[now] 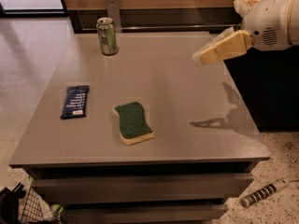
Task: Knock green can over
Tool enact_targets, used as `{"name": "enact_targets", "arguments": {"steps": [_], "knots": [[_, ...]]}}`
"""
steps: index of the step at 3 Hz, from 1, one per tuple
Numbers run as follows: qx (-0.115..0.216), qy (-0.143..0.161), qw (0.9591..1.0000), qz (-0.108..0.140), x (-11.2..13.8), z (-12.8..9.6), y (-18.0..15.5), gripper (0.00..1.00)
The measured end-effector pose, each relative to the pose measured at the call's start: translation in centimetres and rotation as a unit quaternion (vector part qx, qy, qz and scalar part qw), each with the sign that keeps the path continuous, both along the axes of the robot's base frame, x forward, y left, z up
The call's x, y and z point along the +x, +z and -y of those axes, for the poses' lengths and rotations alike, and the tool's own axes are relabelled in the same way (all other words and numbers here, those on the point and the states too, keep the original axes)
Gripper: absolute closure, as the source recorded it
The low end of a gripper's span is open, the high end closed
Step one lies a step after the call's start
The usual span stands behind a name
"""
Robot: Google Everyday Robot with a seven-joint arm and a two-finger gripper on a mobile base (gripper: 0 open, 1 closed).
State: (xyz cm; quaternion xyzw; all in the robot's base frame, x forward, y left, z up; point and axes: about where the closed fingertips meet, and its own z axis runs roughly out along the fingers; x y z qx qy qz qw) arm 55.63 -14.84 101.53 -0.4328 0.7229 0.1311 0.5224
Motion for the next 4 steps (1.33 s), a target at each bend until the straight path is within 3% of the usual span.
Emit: {"name": "enact_targets", "arguments": {"steps": [1, 3, 4], "knots": [[0.062, 0.008, 0.9975, 0.033, 2.5, -2.2, 1.8, 0.00], [0.065, 0.011, 0.9973, 0.032, 3.9, -3.3, 1.3, 0.00], [0.084, 0.009, 0.9956, 0.040, 8.8, -6.8, -0.6, 0.00]]}}
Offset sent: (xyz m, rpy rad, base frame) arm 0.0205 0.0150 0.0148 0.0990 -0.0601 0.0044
